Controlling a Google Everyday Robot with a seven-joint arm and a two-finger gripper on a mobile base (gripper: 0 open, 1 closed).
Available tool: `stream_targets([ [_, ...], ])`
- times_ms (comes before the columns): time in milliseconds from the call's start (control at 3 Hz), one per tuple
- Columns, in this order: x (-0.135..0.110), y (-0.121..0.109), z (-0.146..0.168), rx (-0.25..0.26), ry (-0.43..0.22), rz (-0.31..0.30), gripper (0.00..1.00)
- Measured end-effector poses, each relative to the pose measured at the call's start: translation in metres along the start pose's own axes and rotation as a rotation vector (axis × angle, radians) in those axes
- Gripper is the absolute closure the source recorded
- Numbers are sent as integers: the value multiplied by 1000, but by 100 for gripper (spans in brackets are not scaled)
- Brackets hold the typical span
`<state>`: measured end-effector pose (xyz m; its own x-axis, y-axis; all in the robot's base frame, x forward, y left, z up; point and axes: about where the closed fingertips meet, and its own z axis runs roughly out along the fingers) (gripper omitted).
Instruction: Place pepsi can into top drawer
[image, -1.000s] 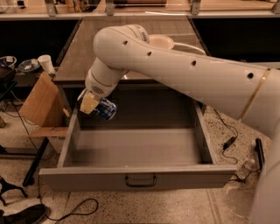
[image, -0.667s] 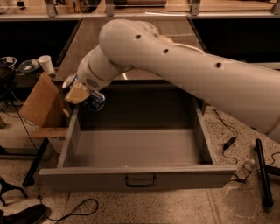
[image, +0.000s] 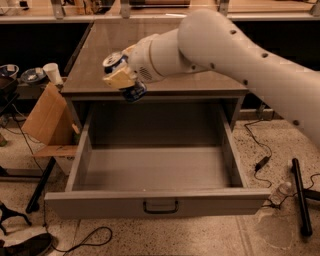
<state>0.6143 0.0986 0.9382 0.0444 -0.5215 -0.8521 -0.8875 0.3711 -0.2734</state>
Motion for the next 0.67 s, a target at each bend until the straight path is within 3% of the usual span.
stream_targets([
  [333,25,-15,-14,7,8,58,100],
  [667,39,-13,-16,-15,22,82,100],
])
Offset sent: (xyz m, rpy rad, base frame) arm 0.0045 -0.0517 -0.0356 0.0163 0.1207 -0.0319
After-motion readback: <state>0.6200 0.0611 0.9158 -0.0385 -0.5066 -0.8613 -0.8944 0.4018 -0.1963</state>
